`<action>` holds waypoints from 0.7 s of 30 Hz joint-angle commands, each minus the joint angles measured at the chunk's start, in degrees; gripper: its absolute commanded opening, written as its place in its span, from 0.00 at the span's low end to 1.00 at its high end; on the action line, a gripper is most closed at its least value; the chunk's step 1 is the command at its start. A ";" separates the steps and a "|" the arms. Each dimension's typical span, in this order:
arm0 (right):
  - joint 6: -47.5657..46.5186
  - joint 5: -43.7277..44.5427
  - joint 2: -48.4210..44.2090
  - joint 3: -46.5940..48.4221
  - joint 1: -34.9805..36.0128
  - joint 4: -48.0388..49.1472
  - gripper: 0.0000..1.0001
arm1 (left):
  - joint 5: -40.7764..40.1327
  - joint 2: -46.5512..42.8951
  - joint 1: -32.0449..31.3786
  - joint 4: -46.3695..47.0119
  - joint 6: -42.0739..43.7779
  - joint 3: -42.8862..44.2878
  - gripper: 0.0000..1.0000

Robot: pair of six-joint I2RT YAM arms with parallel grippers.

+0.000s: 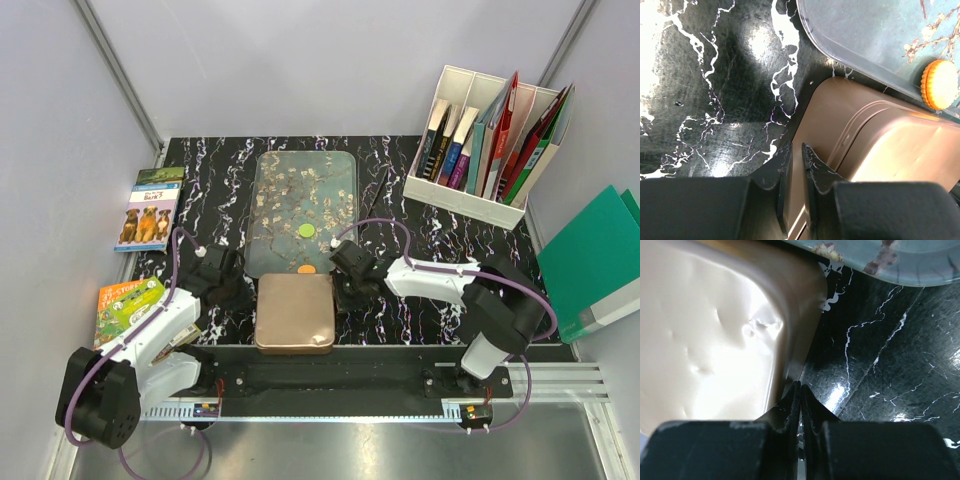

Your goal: Pack the cookies

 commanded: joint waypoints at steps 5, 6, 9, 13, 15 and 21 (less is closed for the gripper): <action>0.54 -2.05 -0.15 3.52 1.91 3.53 0.09 | 3.30 0.32 -1.10 4.43 -1.76 -0.67 0.15; 0.54 -2.22 -0.15 3.60 2.00 3.53 0.10 | 3.39 0.41 -1.45 4.61 -1.94 -0.59 0.15; 0.54 -2.49 0.55 4.39 2.18 3.53 0.10 | 3.56 0.76 -2.24 5.14 -2.29 -0.50 0.14; 0.45 -2.58 1.25 5.80 2.61 3.53 0.10 | 3.48 1.28 -3.56 6.10 -2.99 -0.32 0.12; 0.45 -2.67 1.61 6.68 2.79 3.44 0.10 | 3.21 1.64 -4.35 6.19 -3.34 -0.23 0.12; 0.28 -1.53 1.79 6.25 3.06 2.65 0.11 | 2.07 1.38 -4.62 5.58 -2.91 0.64 0.12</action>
